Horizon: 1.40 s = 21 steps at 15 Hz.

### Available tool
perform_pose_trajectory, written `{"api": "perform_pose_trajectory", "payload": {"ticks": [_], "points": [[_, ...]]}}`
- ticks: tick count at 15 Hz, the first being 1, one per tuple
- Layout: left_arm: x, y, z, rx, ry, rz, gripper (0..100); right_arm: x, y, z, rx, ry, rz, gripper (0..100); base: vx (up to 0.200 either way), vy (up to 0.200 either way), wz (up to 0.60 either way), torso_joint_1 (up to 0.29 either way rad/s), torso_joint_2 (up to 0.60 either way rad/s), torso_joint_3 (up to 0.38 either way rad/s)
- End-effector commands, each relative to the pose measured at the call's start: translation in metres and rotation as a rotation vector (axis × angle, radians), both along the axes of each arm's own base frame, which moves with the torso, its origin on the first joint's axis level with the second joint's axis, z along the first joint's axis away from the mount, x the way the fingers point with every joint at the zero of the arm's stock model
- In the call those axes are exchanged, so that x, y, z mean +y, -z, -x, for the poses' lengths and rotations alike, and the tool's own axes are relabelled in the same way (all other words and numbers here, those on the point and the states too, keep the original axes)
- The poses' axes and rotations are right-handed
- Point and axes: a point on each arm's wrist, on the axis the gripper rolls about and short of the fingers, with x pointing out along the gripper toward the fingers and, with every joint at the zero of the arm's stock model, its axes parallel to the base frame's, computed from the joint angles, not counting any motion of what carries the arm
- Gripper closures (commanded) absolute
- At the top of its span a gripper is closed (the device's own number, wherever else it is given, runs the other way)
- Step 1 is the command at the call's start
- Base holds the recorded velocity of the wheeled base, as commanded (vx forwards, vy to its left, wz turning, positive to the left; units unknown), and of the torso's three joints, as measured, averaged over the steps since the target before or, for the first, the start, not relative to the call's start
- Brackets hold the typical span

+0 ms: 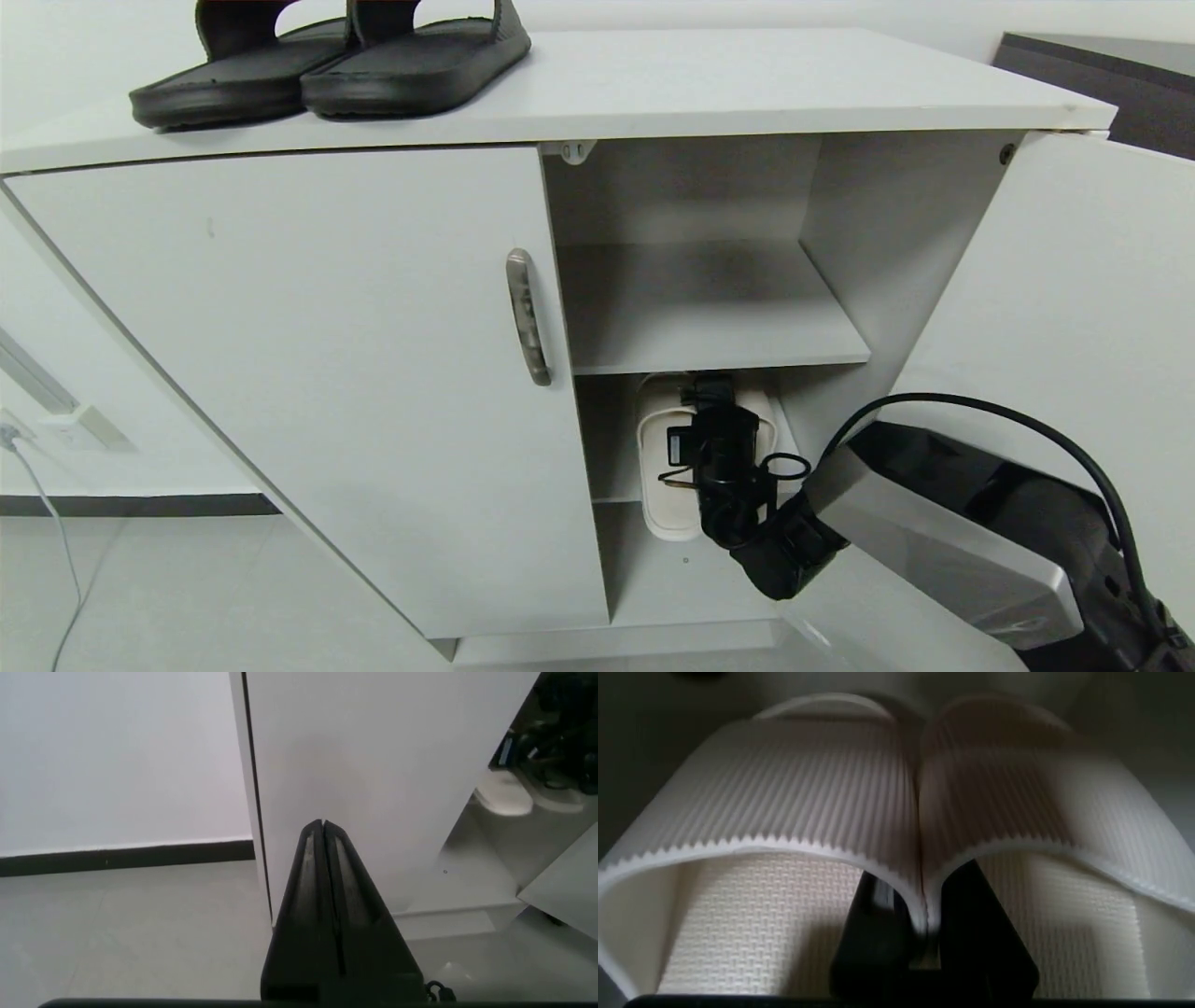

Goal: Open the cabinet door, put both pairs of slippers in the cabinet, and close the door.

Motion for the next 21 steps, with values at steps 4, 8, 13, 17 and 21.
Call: {"api": "perform_pose_trajectory", "payload": {"ticks": [4, 8, 13, 17, 21], "points": [[0.0, 0.0, 0.0, 0.001, 0.0, 0.0, 100, 0.007, -0.01, -0.025, -0.007, 0.005, -0.023, 100, 0.0, 0.0, 0.0, 0.0, 0.0, 0.0], [0.0, 0.0, 0.0, 0.001, -0.005, 0.002, 100, 0.006, -0.001, -0.033, -0.006, 0.013, -0.022, 100, 0.0, 0.0, 0.0, 0.0, 0.0, 0.0], [0.0, 0.0, 0.0, 0.001, -0.005, 0.0, 100, 0.006, 0.002, -0.034, -0.001, 0.002, -0.019, 0, 0.0, 0.0, 0.0, 0.0, 0.0, 0.0], [0.0, 0.0, 0.0, 0.001, -0.005, 0.002, 100, 0.005, 0.004, -0.029, 0.013, -0.001, -0.009, 0, 0.0, 0.0, 0.0, 0.0, 0.0, 0.0], [0.0, 0.0, 0.0, 0.001, -0.005, 0.002, 100, 0.005, -0.002, -0.011, 0.039, -0.022, 0.011, 0, 0.0, 0.0, 0.0, 0.0, 0.0, 0.0]]}}
